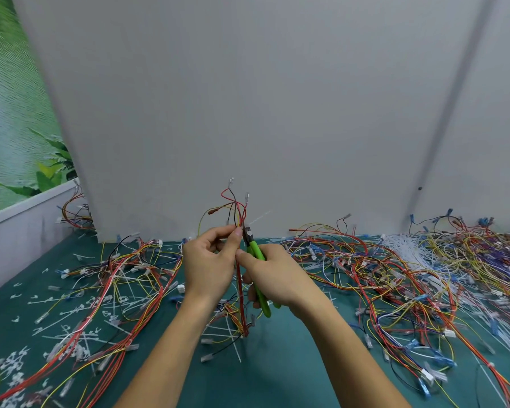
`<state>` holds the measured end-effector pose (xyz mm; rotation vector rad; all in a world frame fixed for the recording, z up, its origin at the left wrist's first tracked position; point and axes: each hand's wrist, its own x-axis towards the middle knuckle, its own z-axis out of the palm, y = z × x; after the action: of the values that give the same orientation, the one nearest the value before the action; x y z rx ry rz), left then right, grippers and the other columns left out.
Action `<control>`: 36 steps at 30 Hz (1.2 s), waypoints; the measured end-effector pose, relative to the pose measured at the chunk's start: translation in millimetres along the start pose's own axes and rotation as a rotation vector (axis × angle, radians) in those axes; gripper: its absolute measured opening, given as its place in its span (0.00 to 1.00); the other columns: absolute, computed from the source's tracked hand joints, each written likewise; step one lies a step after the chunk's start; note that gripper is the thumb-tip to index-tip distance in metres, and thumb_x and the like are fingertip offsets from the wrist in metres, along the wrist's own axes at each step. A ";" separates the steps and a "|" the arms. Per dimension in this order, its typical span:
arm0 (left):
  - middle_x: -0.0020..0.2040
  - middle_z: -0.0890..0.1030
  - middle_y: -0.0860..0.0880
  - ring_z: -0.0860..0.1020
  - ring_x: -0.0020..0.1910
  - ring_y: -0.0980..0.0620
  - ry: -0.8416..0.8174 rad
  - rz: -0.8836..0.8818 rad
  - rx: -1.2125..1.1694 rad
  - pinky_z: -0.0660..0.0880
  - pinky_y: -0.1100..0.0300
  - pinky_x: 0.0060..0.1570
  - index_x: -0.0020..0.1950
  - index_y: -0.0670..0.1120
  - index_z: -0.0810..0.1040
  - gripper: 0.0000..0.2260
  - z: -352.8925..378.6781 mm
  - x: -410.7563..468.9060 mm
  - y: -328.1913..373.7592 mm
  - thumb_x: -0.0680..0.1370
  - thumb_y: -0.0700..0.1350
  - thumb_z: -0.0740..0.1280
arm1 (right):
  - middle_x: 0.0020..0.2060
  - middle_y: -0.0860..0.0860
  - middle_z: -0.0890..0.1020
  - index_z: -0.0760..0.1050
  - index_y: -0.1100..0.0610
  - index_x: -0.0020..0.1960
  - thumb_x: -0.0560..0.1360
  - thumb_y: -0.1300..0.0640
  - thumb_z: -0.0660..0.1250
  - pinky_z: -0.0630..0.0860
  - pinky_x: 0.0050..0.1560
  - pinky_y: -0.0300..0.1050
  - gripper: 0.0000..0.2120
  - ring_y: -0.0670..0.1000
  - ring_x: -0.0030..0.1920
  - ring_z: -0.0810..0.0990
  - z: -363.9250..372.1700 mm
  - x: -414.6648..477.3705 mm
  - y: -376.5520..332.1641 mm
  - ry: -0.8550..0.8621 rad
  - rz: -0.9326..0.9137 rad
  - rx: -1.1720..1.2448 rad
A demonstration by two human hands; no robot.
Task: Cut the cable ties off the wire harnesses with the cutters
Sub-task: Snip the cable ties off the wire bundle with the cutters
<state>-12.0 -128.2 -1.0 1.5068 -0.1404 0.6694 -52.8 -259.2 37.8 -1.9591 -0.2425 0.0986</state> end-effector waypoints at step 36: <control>0.39 0.86 0.61 0.84 0.40 0.61 -0.066 -0.043 0.057 0.76 0.72 0.36 0.47 0.55 0.83 0.04 1.8 -2.7 4.5 0.78 0.46 0.74 | 0.36 0.55 0.79 0.75 0.67 0.59 0.85 0.45 0.59 0.76 0.26 0.42 0.23 0.50 0.25 0.78 -6.6 4.9 4.7 0.002 0.095 0.073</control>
<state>-15.9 -131.1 1.7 1.5827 -0.1400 0.5945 -46.2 -265.8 36.3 -1.8980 -0.1423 0.1659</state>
